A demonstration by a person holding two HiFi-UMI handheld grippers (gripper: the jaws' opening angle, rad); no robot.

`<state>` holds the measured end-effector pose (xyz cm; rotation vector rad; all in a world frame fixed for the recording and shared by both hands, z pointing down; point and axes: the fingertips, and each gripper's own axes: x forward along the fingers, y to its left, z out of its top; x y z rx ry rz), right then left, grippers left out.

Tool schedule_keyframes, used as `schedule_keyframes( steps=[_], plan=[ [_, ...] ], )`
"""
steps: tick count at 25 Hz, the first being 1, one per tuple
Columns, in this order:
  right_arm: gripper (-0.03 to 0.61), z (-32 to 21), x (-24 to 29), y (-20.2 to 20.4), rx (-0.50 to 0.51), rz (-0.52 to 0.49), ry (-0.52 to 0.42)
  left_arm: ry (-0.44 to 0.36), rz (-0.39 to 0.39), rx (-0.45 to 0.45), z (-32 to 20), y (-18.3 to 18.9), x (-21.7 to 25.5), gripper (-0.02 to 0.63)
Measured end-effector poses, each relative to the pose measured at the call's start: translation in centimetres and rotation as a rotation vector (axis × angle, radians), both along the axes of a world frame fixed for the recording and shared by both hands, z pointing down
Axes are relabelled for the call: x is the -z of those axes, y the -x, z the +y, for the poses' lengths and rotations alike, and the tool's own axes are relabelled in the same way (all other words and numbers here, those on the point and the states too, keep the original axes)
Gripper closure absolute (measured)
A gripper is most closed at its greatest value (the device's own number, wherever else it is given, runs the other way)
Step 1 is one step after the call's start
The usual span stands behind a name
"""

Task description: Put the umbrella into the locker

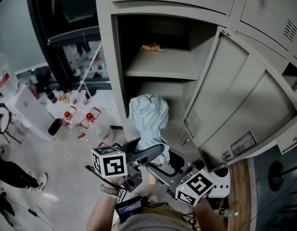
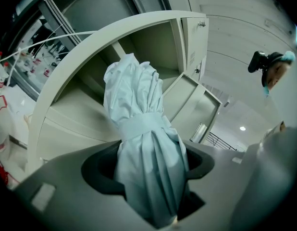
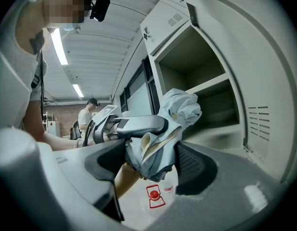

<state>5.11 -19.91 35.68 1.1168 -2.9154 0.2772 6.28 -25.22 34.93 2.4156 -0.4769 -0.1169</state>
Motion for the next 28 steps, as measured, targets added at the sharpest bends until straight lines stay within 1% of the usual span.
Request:
schedule_keyframes(
  steps=[4,7,10,12,16,20,25,28],
  plan=[
    [0.271,-1.3,-0.3,0.0,-0.043,0.001,0.014,0.017,0.021,-0.037,-1.4,-0.2,-0.6,0.279],
    [0.272,-2.2,-0.6,0.2,-0.075,-0.002,0.033,0.073,0.043,-0.081,-1.9,-0.4,-1.7,0.279],
    [0.275,-3.1,-1.0,0.2,-0.102,0.003,0.046,0.101,0.071,-0.107,-2.8,-0.6,-2.2,0.279],
    [0.276,-3.6,-1.3,0.3,-0.116,0.011,0.05,0.128,0.092,-0.117,-3.3,-0.6,-2.6,0.279],
    [0.281,-4.6,-1.7,0.3,-0.136,0.035,0.038,0.201,0.1,-0.111,-4.6,-0.2,-3.9,0.279],
    [0.282,-5.4,-2.4,0.3,-0.161,0.048,0.054,0.216,0.136,-0.148,-5.3,-0.7,-4.3,0.279],
    [0.288,-6.2,-3.2,0.1,-0.192,0.058,0.08,0.267,0.12,-0.146,-6.2,-0.9,-5.7,0.279],
    [0.298,-6.6,-3.6,0.0,-0.204,0.067,0.097,0.302,0.058,-0.106,-6.9,-0.4,-6.8,0.278]
  ],
)
